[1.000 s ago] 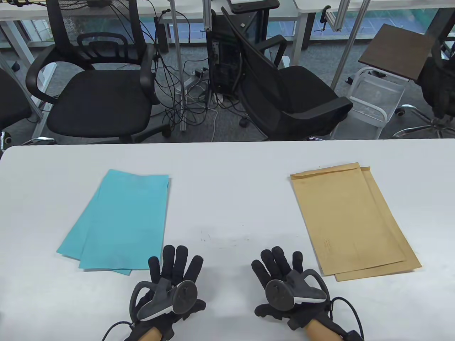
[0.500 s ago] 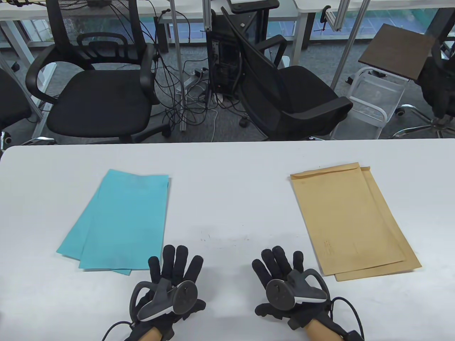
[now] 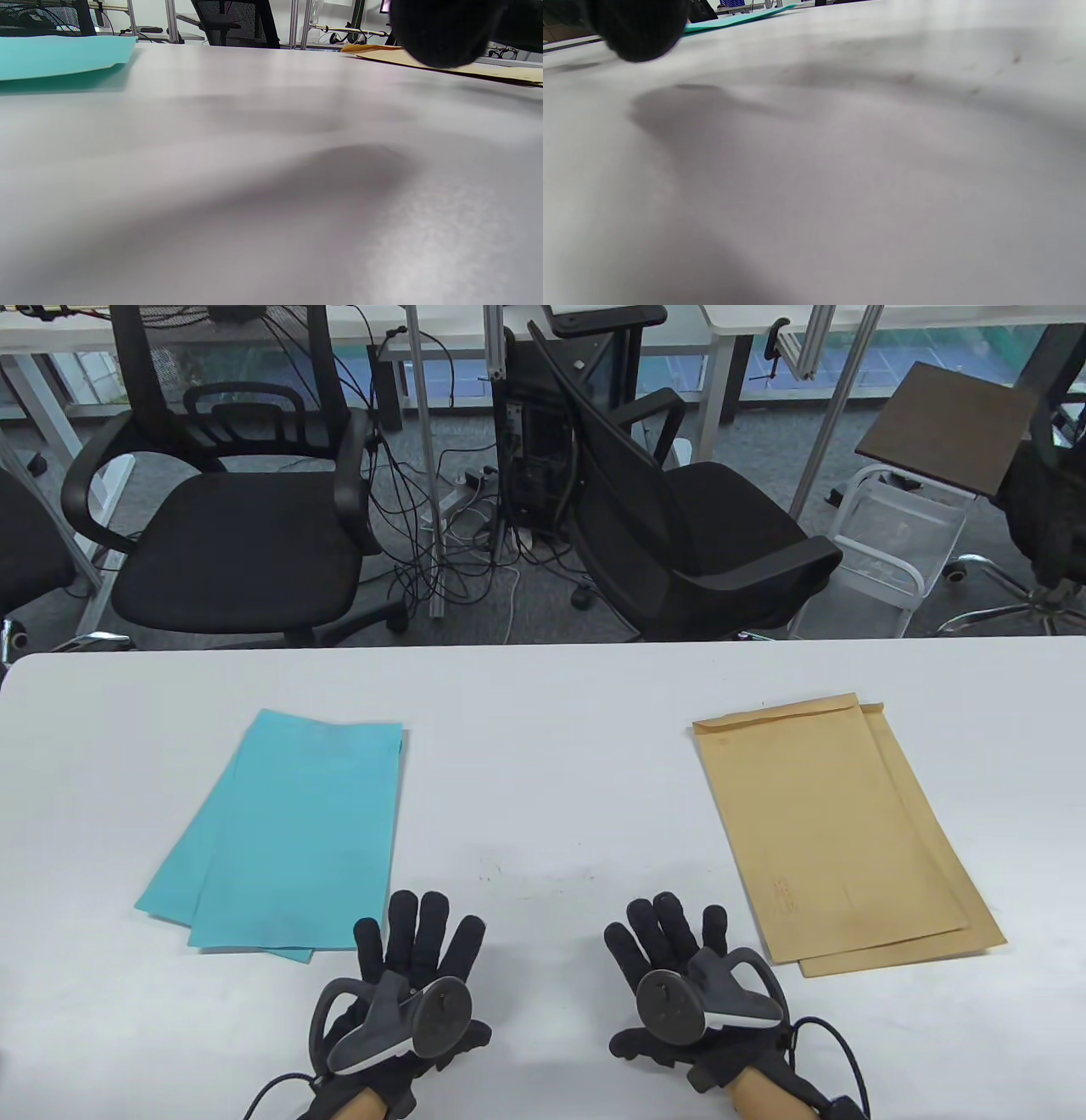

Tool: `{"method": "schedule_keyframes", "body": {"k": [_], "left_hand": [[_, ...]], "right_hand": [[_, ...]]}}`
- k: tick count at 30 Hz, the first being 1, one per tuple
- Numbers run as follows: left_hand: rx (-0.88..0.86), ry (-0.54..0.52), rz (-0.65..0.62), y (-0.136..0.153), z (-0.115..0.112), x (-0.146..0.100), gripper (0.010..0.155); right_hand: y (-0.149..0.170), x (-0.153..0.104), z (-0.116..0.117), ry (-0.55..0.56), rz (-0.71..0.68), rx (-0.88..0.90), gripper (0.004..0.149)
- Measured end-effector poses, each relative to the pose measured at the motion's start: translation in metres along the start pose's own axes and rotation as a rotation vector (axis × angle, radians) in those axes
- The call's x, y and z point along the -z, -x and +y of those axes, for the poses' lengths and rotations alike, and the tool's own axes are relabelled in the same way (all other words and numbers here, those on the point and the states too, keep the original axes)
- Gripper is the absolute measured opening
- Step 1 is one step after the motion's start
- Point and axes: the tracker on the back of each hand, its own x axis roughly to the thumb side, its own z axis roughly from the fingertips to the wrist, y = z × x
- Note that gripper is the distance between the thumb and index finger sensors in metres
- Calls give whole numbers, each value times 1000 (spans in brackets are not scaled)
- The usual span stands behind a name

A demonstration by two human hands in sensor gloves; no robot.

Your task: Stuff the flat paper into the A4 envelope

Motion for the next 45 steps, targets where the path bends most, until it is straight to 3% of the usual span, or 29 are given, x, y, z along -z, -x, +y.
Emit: {"method": "schedule_keyframes", "body": {"k": [10,16,22,25,29,35,40,43,45], "left_hand": [[-2,-2,6,1,0,0,106],[-17,-17,3,1,2,-1,106],[-35,-15,-22,1,3,-1,106],[-34,-18,-30,0,3,-2,107],[-33,-18,-35,-1,3,-2,107],[-41,-1,-38,1,2,-1,107],[-31,0,-27,1,3,-1,107],[-51,-6,-14,3,4,-1,106],[-44,7,-12,4,3,-1,106]], "right_hand": [[4,0,-1,-2,17,25,111],[16,-3,-7,59,86,55,107],[63,-22,-20,237,323,114,107],[101,-39,-19,192,482,159,107],[149,-72,-19,254,673,255,107],[208,-110,-19,216,947,276,114],[237,-117,-8,150,1081,372,117],[248,-116,-1,124,1109,320,119],[254,-115,1,126,1121,377,119]]}}
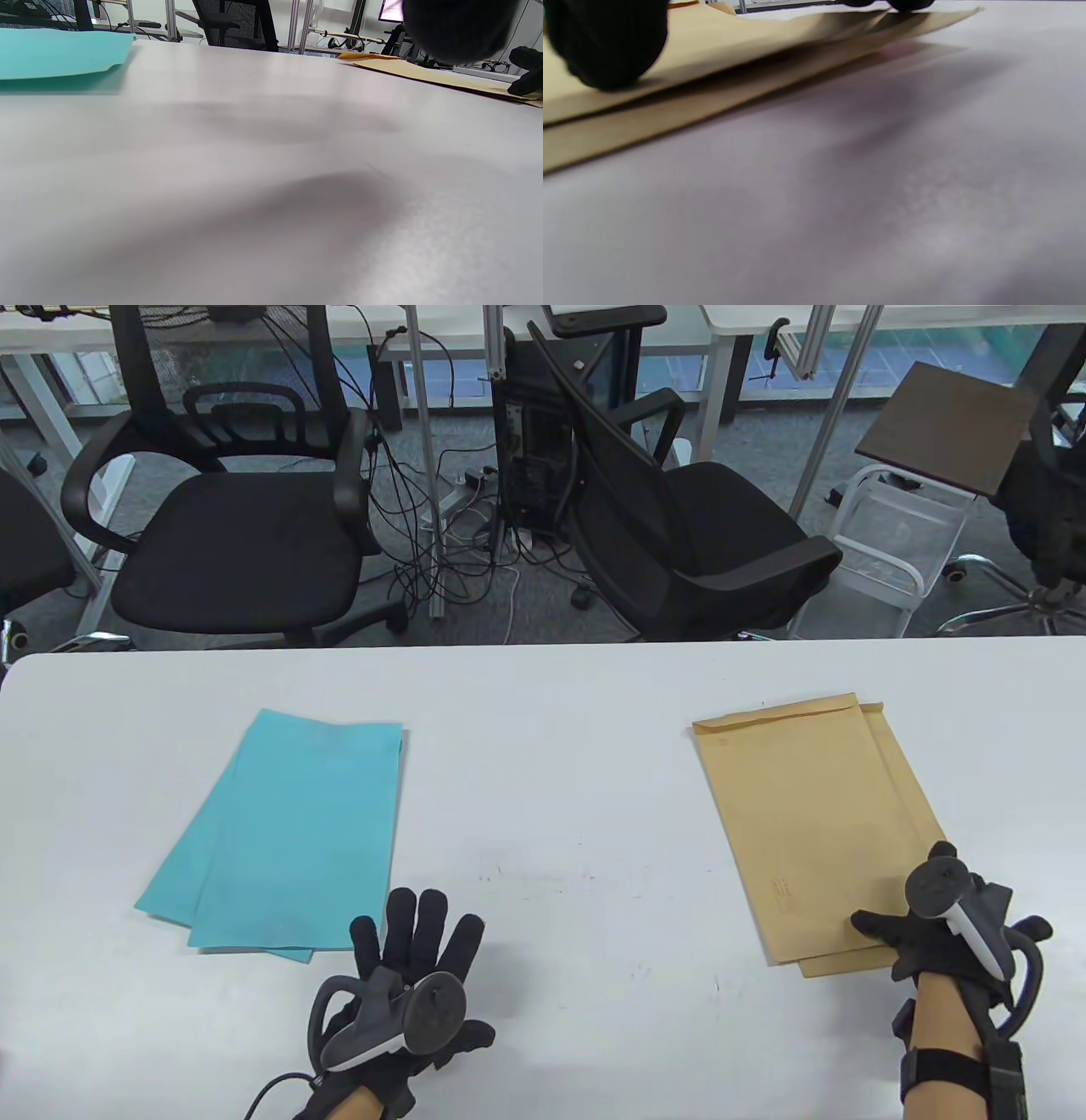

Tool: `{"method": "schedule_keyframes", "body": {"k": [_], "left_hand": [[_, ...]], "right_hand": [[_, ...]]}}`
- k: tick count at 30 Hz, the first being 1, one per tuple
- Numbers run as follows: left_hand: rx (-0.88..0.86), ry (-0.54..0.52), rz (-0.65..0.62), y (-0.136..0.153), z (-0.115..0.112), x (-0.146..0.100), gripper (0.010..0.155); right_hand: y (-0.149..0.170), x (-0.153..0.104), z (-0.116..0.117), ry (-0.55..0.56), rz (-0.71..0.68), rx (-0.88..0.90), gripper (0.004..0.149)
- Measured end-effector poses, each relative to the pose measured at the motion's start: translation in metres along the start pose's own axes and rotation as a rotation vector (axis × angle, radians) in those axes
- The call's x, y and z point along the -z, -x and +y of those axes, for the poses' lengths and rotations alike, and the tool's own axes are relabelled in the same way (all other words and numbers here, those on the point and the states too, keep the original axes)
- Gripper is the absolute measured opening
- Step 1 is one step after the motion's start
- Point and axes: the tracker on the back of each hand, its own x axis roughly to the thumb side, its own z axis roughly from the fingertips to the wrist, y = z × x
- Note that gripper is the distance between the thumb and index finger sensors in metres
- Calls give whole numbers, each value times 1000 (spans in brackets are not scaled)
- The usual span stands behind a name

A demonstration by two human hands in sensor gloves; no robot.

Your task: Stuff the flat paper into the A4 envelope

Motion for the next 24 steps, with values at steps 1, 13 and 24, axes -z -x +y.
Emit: {"method": "schedule_keyframes", "body": {"k": [1,13,24], "left_hand": [[4,6,-2,0,-1,0,106],[-8,32,-2,1,-1,1,105],[4,35,3,0,0,1,105]], "right_hand": [[1,1,0,-2,6,28,119],[8,18,-3,-29,77,117,120],[-8,14,-8,64,23,54,119]]}}
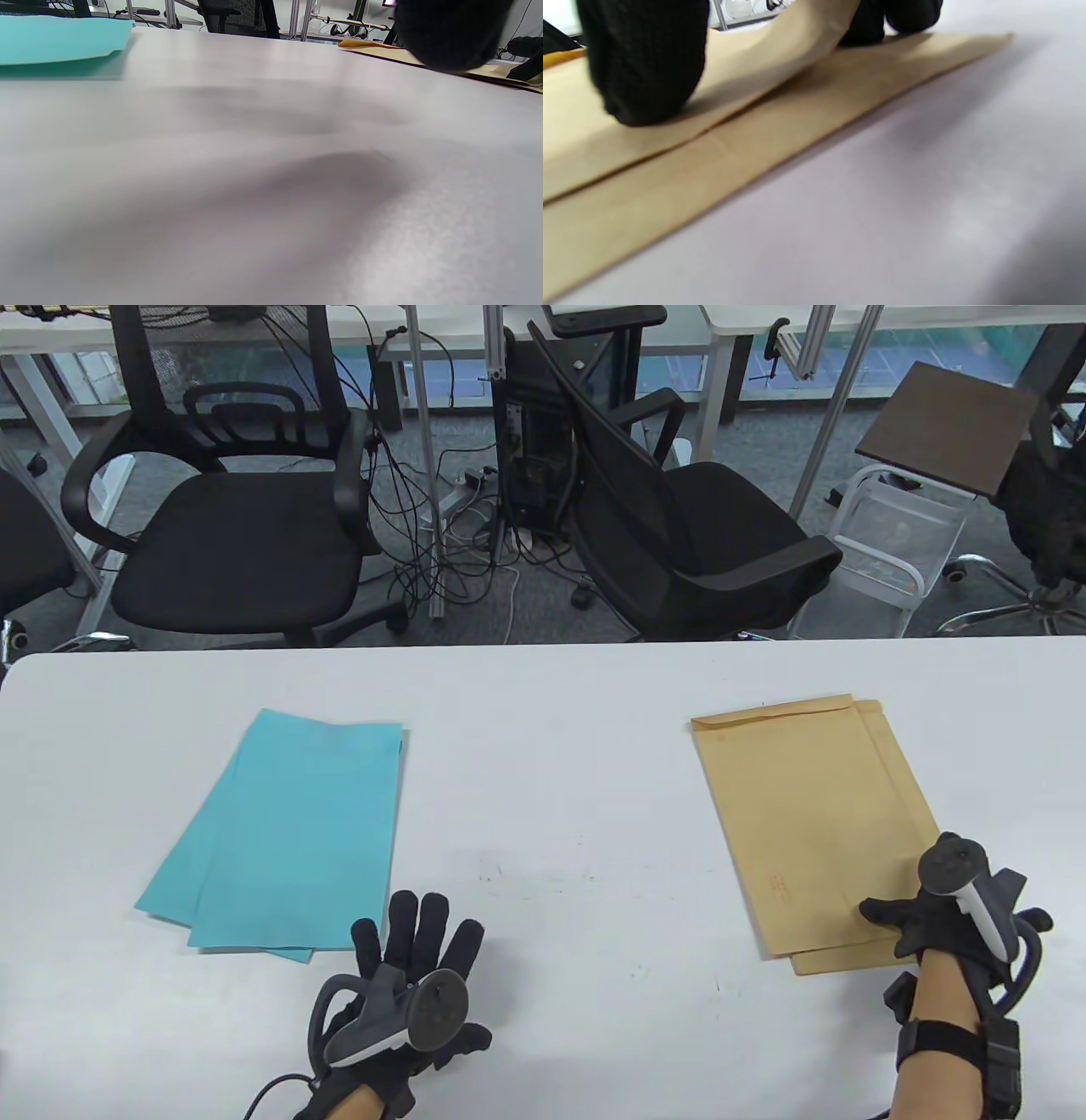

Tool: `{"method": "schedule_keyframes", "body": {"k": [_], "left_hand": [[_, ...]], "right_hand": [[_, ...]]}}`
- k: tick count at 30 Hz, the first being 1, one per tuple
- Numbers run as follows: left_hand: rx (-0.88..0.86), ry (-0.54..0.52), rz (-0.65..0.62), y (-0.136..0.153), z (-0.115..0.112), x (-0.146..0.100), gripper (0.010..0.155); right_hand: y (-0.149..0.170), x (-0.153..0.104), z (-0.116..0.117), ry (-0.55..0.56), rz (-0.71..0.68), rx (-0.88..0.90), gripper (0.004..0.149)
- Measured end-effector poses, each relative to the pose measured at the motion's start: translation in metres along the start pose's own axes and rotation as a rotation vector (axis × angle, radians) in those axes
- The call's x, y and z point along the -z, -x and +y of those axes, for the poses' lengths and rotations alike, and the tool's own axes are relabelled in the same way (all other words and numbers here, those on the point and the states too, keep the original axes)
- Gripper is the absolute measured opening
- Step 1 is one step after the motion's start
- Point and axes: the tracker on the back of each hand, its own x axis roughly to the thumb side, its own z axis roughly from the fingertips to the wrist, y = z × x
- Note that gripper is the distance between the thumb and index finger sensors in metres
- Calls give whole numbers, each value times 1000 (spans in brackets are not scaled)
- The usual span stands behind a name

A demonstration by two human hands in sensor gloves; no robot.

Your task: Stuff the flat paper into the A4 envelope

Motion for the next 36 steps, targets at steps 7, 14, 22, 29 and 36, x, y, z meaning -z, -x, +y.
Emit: {"method": "schedule_keyframes", "body": {"k": [7,14,22,29,36], "left_hand": [[7,-8,-1,-1,0,0,104],[2,-14,-8,-3,1,0,103],[1,-38,-4,-3,5,-3,103],[-5,-72,-2,-3,9,-7,103],[-19,-128,-6,-2,16,-12,104]], "right_hand": [[-16,-18,-12,255,-51,-98,101],[-25,-47,-42,419,-146,156,46],[-34,-88,-82,504,-372,656,43],[-60,-103,-100,373,-545,839,42],[-119,-92,-85,-20,-680,759,42]]}}
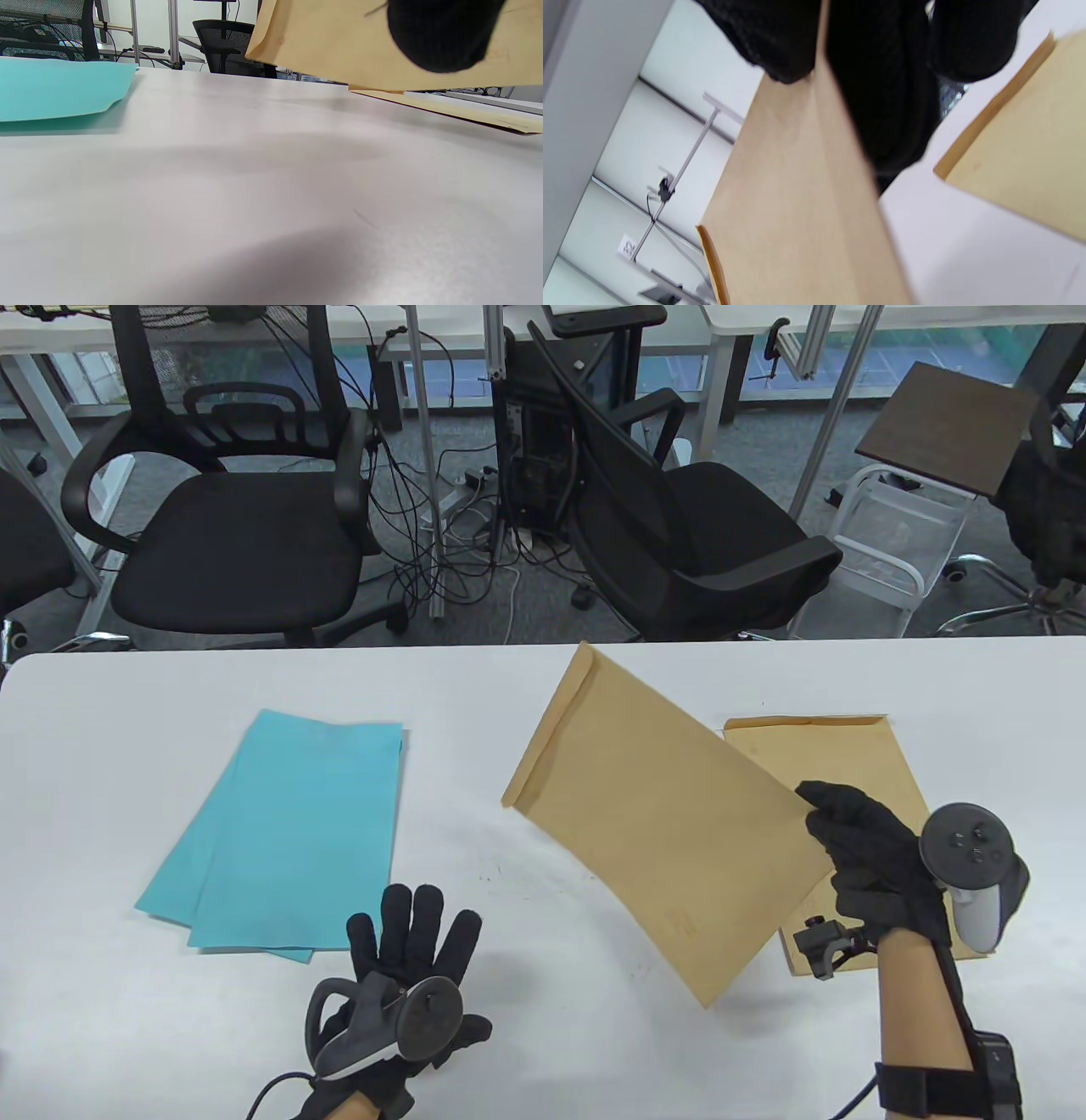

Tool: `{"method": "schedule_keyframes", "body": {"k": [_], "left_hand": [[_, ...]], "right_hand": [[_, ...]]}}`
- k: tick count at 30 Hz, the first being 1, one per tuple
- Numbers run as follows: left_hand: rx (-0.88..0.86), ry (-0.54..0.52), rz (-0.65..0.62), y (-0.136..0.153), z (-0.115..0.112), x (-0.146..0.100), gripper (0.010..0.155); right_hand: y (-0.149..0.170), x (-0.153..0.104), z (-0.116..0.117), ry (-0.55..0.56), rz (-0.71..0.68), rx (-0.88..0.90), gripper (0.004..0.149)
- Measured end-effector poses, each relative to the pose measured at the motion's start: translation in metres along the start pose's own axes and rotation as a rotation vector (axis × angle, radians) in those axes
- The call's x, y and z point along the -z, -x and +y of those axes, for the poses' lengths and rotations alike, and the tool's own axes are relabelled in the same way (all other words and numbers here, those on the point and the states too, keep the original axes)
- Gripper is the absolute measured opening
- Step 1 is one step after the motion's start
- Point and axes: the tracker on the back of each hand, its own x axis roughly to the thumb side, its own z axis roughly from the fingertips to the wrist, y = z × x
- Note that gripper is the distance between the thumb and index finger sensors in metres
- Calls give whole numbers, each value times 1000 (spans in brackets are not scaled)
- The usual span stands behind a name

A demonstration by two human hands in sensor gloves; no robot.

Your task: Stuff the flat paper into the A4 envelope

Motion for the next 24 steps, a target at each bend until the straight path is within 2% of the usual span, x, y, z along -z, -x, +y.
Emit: {"method": "schedule_keyframes", "body": {"k": [4,6,8,11,13,17,21,24], "left_hand": [[-11,0,-3,2,0,0,104],[-16,2,-6,2,0,0,104],[-16,8,-9,1,0,0,104],[-23,10,-13,2,0,0,104],[-26,10,-14,3,0,1,104],[-22,32,-19,3,-2,2,104],[-21,46,-25,2,-3,3,104],[-12,58,-24,1,-4,3,103]], "right_hand": [[-8,24,36,-196,9,-56,43],[-16,35,53,-261,-8,-204,43],[-24,46,70,-257,-23,-424,44],[-30,62,98,-260,-48,-644,45],[-29,71,114,-254,-60,-710,46],[-24,88,137,-313,-69,-844,47],[-17,105,152,-262,-89,-826,47],[-10,117,160,-274,-72,-841,47]]}}
